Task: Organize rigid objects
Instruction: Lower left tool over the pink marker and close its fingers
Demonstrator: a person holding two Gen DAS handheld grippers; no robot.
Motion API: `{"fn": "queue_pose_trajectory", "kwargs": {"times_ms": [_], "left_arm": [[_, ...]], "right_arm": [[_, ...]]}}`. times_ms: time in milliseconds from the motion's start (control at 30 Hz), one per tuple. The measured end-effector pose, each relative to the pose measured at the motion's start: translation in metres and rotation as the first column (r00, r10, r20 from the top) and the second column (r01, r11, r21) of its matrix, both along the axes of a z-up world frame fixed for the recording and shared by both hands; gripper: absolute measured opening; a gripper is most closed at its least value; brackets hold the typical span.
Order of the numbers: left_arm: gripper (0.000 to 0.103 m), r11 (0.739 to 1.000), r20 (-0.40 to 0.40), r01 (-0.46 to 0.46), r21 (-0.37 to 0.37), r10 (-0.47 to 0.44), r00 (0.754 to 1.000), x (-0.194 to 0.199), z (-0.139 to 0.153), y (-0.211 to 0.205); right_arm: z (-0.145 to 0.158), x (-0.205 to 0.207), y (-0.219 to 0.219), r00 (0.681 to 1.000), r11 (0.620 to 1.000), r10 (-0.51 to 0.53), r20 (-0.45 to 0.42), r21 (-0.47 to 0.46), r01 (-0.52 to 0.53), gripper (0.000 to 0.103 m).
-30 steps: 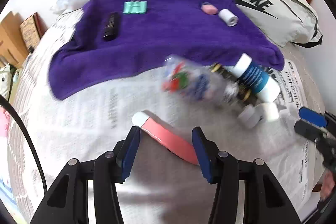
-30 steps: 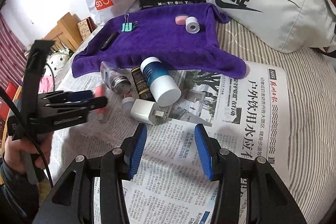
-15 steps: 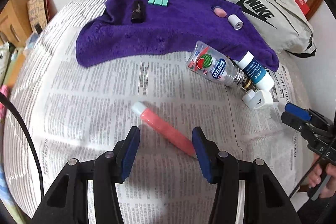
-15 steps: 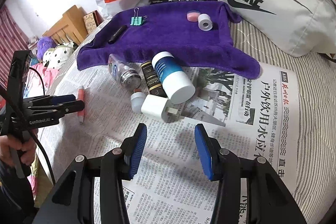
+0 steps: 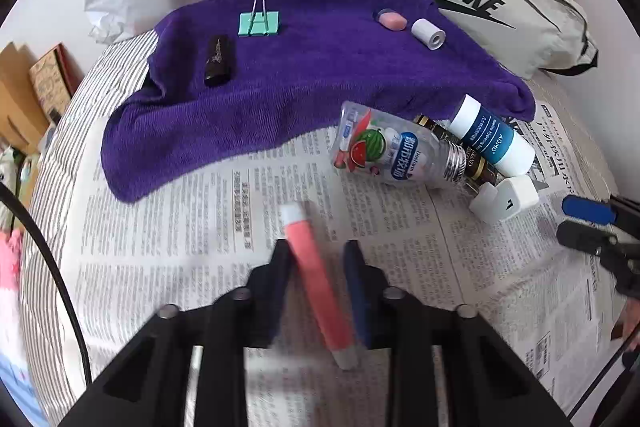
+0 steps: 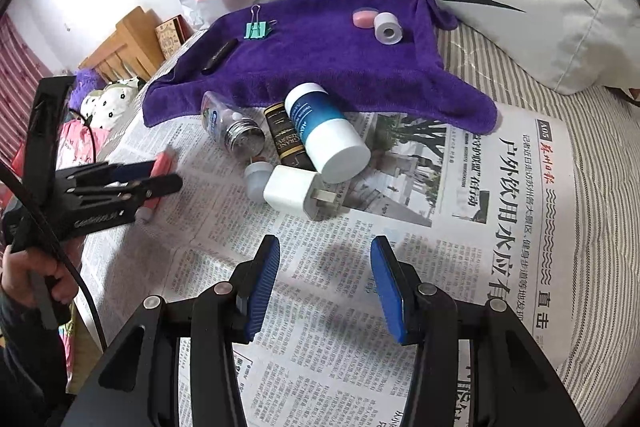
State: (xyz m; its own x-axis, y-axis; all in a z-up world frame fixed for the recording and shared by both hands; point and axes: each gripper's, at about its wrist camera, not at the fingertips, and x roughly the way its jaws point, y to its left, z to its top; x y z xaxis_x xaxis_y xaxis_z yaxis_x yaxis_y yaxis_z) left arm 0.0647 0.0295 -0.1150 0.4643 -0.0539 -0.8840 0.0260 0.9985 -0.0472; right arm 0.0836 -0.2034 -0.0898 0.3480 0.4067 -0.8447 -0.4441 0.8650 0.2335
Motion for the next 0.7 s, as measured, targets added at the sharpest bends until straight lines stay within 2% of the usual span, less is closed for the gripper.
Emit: {"fn": "queue_pose_trajectory", "kwargs": {"times_ms": [33,100,167,367,700], "left_arm": [[0.016,1.0,0.003,0.001,-0.015,-0.001,1.0,-0.001,0.001,0.004],[0.016,0.998,0.005,0.001,-0.061,-0.001,1.0,-0.005,0.001,0.012],[0.016,0.997,0.012,0.0,-0.074,0.001,1.0,-0.008,0.0,0.014],[0.016,1.0,0.024,0.01,-0.004,-0.01,1.0,-0.007,-0.002,0.002],[0.016,1.0,0.044,0.013,-0.009,-0.013,0.999,-0.009,-0.002,0.001]], "right_arm": [[0.0,0.0,-0.002,1.0,1.0,-0.005,0.001,0.001,0.005,0.047],[0.001,0.002,-0.005,1.0,1.0,-0.012,-0.001,0.004,0.012,0.047],[0.0,0.003,-0.007,1.0,1.0,-0.018,-0.003,0.003,0.018,0.047],[-0.005,0.005,-0.003,1.0,1.0,-0.018,-0.013,0.002,0.018,0.047],[0.003,0.012,0.018,0.999,0.997,-0.039,-0.001,0.061,0.039,0.047]]}}
